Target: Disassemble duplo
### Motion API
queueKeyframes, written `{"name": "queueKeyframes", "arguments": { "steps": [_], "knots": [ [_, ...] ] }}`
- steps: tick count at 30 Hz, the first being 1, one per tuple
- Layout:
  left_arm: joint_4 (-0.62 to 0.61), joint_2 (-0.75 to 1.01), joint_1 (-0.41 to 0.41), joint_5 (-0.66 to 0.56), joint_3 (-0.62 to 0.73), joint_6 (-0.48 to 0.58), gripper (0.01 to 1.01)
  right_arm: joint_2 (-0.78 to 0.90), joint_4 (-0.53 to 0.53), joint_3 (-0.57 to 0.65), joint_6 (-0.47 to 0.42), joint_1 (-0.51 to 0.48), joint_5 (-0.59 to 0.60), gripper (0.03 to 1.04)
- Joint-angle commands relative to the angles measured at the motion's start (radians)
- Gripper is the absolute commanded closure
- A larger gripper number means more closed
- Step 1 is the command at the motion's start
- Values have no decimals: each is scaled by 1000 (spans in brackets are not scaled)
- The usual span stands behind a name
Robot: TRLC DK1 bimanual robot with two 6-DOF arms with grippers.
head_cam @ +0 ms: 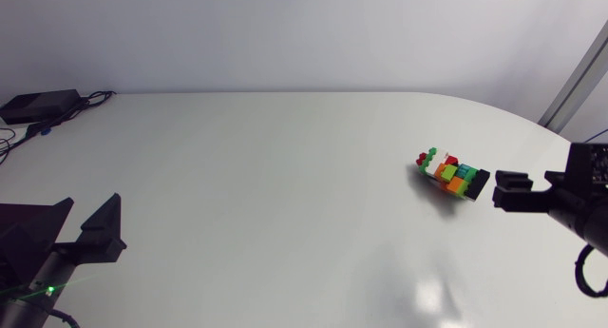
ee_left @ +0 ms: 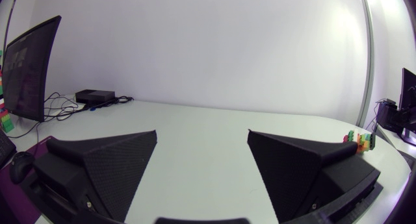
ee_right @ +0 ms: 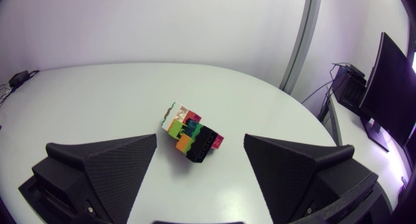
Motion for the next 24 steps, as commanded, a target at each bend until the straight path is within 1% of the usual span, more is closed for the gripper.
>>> {"name": "queueKeyframes", "arguments": {
  "steps": [1,4,6,7,8,11,12,15,20,24],
  "knots": [
    [-2,17,7,1,-19,13,56,153,-1,74,47,-32,2,102],
    [-2,22,6,1,-19,13,56,262,7,94,70,-27,1,103],
    [-2,25,6,1,-19,13,56,299,48,81,78,-26,2,108],
    [-2,28,7,1,-19,16,56,314,82,71,78,-26,7,148],
    [-2,28,7,1,-19,22,56,333,111,67,78,-26,10,164],
    [-1,28,12,1,-19,30,56,414,131,87,78,-26,13,164],
    [-1,28,12,1,-19,31,56,438,152,87,78,-26,13,164],
    [-1,28,13,1,-19,33,56,530,267,79,63,-27,15,164],
    [1,36,10,1,-19,33,56,681,329,111,49,-58,15,164],
    [1,40,7,1,-19,33,56,741,375,114,35,-69,15,166]
  ]
}}
